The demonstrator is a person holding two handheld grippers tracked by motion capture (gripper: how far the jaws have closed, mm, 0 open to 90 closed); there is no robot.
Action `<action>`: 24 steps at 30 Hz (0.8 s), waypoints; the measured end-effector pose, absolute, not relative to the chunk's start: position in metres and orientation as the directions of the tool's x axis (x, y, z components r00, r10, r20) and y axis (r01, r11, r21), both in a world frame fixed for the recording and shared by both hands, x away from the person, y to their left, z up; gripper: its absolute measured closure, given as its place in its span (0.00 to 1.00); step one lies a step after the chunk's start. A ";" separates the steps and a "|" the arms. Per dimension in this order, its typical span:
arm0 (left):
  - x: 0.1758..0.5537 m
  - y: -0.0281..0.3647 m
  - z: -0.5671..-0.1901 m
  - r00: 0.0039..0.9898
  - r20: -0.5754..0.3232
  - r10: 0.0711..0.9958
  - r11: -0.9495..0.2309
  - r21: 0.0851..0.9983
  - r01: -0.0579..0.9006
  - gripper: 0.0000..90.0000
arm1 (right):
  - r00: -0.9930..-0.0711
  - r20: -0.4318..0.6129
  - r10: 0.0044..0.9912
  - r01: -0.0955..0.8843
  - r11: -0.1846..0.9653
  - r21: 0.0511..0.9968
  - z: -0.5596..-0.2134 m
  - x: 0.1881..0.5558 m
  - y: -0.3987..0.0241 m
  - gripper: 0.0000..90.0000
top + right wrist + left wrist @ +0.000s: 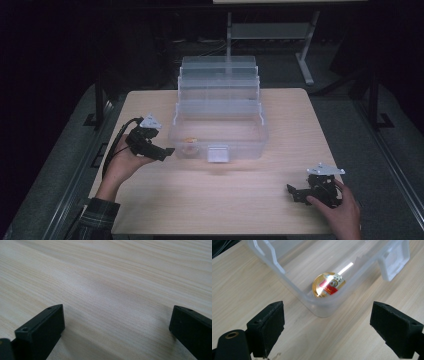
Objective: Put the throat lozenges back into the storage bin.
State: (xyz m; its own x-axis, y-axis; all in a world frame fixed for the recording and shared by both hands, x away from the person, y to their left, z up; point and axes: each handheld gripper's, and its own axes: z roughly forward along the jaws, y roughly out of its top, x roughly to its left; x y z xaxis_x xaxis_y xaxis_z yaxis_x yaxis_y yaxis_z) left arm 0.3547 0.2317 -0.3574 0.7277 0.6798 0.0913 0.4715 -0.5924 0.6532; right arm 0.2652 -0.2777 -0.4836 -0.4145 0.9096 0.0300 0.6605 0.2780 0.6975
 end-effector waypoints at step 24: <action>0.298 0.262 -0.412 0.669 0.085 0.738 -0.527 0.691 0.494 0.13 | -0.413 0.028 0.910 0.660 0.278 0.698 -0.484 0.265 -0.278 0.00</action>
State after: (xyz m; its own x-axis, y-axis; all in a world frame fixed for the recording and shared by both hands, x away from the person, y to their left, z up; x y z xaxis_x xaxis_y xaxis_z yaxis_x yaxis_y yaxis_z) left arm 0.2983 0.2616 -0.4125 0.6688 0.7385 0.0854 0.4941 -0.5274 0.6912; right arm 0.2652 -0.2777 -0.4837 -0.4132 0.9102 0.0284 0.6604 0.2780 0.6975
